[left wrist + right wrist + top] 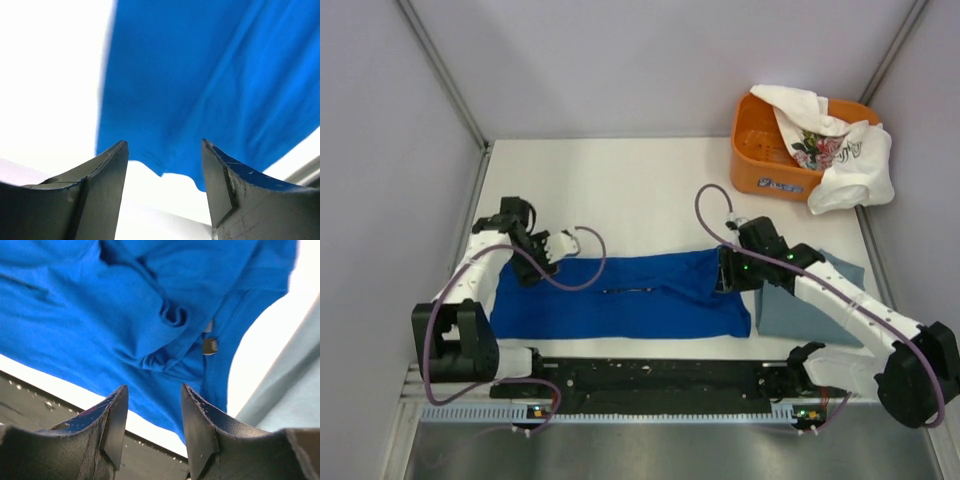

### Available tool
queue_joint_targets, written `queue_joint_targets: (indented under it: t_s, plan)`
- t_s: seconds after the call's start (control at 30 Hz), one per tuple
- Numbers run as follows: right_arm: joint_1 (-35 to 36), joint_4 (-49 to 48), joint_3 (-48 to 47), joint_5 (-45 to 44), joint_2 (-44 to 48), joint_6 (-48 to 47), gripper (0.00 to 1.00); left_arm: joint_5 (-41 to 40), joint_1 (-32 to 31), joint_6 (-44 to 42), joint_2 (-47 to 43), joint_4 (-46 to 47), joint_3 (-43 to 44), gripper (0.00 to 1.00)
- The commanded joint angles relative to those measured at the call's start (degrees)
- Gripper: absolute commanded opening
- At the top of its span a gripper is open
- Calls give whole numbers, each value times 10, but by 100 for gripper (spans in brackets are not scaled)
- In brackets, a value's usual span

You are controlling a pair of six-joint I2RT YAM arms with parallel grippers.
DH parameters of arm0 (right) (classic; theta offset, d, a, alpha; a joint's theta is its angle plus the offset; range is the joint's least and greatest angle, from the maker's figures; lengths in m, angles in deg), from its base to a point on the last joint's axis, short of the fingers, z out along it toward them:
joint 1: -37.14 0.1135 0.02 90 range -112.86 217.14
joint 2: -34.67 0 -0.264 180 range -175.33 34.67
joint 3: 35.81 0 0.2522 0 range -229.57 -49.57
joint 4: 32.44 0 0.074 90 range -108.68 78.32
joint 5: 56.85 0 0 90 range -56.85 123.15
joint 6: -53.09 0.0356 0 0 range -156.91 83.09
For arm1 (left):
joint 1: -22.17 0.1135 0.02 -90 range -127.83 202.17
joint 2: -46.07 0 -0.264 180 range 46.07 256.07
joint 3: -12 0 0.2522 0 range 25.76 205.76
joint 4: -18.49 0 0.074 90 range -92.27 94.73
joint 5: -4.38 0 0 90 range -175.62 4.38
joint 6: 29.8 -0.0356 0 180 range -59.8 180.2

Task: Fold and stack the t-shirts
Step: Fold the other side of the tshirt into a rectangle

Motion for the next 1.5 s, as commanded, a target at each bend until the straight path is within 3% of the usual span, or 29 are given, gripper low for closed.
queue_joint_targets:
  t_s: [0.0, 0.07, 0.2, 0.43, 0.67, 1.0, 1.1, 1.2, 1.23, 1.47]
  plan:
    - [-59, -41, -10, 12, 22, 17, 46, 141, -123, 150, -25, -30, 113, 64]
    - [-76, -87, 2, 32, 14, 26, 45, 191, -194, 227, -7, 12, 135, 60]
    - [-82, -177, 8, 54, -31, 37, 45, 191, -336, 363, 72, 117, 162, 48]
    - [-95, -221, 32, 54, -95, 50, 43, 209, -473, 491, 237, 209, 254, 53]
    - [-111, -285, 82, 98, -108, 78, 40, 224, -488, 545, 309, 313, 291, 56]
    - [-132, -302, 106, 121, -106, 81, 6, 221, -489, 531, 382, 267, 326, 42]
    - [-133, -297, 108, 124, -97, 80, 0, 212, -489, 523, 392, 252, 336, 36]
    - [-133, -287, 106, 127, -88, 74, 0, 223, -489, 523, 386, 244, 342, 3]
    - [-133, -280, 106, 126, -84, 74, 0, 229, -489, 522, 381, 242, 343, 0]
    - [-133, -215, 106, 131, -44, 44, 0, 259, -489, 488, 322, 219, 331, 0]
